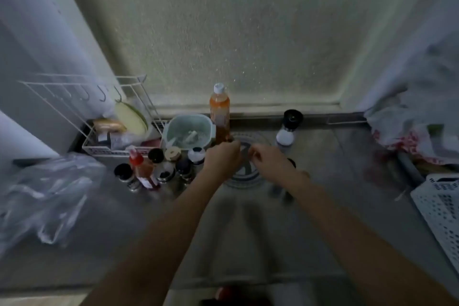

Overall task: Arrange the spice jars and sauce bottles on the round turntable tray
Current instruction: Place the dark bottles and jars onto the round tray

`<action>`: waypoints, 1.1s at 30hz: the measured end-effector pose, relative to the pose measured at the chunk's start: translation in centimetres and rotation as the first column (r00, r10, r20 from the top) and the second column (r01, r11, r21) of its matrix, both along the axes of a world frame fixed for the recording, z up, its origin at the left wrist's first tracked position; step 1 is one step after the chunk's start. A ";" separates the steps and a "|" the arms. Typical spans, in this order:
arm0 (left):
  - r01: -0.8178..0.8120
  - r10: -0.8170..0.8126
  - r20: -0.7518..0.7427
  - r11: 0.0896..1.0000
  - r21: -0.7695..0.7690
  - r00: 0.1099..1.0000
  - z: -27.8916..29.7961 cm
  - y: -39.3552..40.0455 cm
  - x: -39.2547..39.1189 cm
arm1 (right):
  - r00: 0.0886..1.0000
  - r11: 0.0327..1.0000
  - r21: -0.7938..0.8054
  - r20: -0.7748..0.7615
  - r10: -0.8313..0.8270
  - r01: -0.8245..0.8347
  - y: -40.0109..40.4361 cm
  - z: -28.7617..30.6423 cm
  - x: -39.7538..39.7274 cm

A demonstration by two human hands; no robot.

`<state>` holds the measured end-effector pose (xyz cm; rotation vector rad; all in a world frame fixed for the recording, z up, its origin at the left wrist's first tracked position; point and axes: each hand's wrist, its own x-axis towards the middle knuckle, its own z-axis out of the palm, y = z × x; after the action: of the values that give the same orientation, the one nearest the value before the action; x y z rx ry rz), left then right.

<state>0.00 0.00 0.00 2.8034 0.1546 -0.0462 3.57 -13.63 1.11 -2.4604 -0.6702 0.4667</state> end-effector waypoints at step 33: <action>-0.108 0.287 0.655 0.948 -0.300 0.699 -18.5 -0.1 1.0 | 0.974 0.996 -0.089 0.223 0.035 -0.015 2.8 -14.9 0.3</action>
<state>1.05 -0.08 -18.52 2.3457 0.2459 0.9685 3.92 -10.79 -13.84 -2.6148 -0.7873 0.2323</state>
